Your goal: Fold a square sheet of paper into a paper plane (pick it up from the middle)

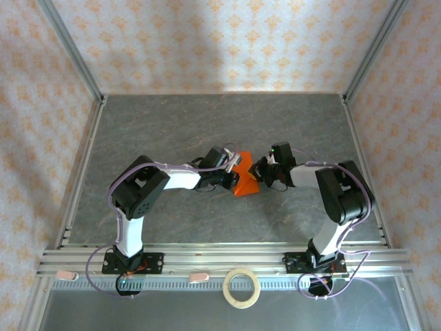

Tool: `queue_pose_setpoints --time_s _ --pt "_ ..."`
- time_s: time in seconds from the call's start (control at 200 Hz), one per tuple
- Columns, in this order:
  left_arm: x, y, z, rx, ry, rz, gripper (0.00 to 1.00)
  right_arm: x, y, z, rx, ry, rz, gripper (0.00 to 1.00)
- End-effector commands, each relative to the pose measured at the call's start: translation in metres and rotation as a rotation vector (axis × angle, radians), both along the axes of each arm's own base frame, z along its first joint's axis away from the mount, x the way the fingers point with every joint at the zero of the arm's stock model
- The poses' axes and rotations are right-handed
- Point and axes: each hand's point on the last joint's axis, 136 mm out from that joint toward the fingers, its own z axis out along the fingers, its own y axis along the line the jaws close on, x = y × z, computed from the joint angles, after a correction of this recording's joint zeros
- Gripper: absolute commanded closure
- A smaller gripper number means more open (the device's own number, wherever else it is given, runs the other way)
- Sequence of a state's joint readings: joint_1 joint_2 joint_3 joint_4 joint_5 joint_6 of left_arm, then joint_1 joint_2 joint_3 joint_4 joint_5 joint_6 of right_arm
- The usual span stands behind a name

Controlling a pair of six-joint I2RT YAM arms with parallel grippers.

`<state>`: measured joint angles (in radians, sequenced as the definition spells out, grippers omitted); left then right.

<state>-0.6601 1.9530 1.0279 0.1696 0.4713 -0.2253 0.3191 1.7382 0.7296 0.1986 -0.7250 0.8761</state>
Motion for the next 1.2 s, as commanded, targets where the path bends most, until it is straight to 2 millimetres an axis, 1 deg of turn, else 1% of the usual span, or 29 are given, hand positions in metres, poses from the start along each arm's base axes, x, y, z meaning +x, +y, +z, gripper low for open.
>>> queue_pose_setpoints --time_s 0.0,0.095,0.16,0.33,0.4,0.435,0.505,0.555,0.641,0.681,0.771,0.846,0.886,0.931,1.046,1.141,1.196 --pt "-0.017 0.023 -0.043 0.124 0.103 0.000 1.00 -0.011 -0.018 -0.027 -0.108 0.069 -0.018 1.00" --pt "-0.017 0.024 -0.044 0.128 0.105 -0.002 1.00 -0.012 -0.023 -0.033 -0.127 0.087 -0.021 1.00" --pt "-0.017 0.024 -0.045 0.131 0.105 -0.004 1.00 -0.007 -0.021 -0.028 -0.116 0.073 -0.022 1.00" --pt "-0.018 0.024 -0.045 0.132 0.108 -0.008 1.00 0.018 -0.011 0.011 -0.044 -0.021 -0.008 1.00" --pt "-0.018 0.023 -0.045 0.131 0.108 -0.008 1.00 0.022 -0.009 0.019 -0.016 -0.035 -0.002 1.00" --pt "-0.018 0.024 -0.045 0.131 0.109 -0.009 1.00 0.023 -0.008 0.019 -0.011 -0.037 -0.001 1.00" --pt "-0.018 0.023 -0.045 0.131 0.110 -0.009 1.00 0.023 -0.009 0.014 -0.015 -0.024 -0.001 1.00" --pt "-0.018 0.023 -0.045 0.131 0.109 -0.008 1.00 0.019 -0.012 0.003 -0.029 0.002 -0.006 1.00" --pt "-0.017 0.023 -0.044 0.131 0.109 -0.009 1.00 0.010 -0.023 -0.019 -0.090 0.053 -0.030 1.00" --pt "-0.017 0.023 -0.044 0.132 0.109 -0.010 1.00 0.005 -0.026 -0.026 -0.106 0.069 -0.037 1.00" --pt "-0.018 0.023 -0.044 0.134 0.108 -0.011 1.00 -0.001 -0.032 -0.036 -0.124 0.085 -0.049 1.00" --pt "-0.018 0.024 -0.044 0.136 0.110 -0.014 1.00 -0.001 -0.036 -0.037 -0.124 0.087 -0.064 1.00" --pt "-0.019 0.024 -0.045 0.136 0.111 -0.013 1.00 0.002 -0.035 -0.033 -0.113 0.075 -0.068 1.00" --pt "-0.019 0.024 -0.045 0.137 0.113 -0.014 1.00 0.007 -0.033 -0.024 -0.096 0.046 -0.065 1.00" --pt "-0.019 0.024 -0.045 0.136 0.111 -0.013 1.00 0.018 -0.027 0.005 -0.057 -0.024 -0.053 1.00" --pt "-0.019 0.024 -0.045 0.135 0.111 -0.013 1.00 0.017 -0.019 0.021 -0.006 -0.050 -0.042 1.00" --pt "-0.019 0.024 -0.045 0.134 0.111 -0.012 1.00 0.013 -0.013 0.024 0.019 -0.041 -0.029 1.00"
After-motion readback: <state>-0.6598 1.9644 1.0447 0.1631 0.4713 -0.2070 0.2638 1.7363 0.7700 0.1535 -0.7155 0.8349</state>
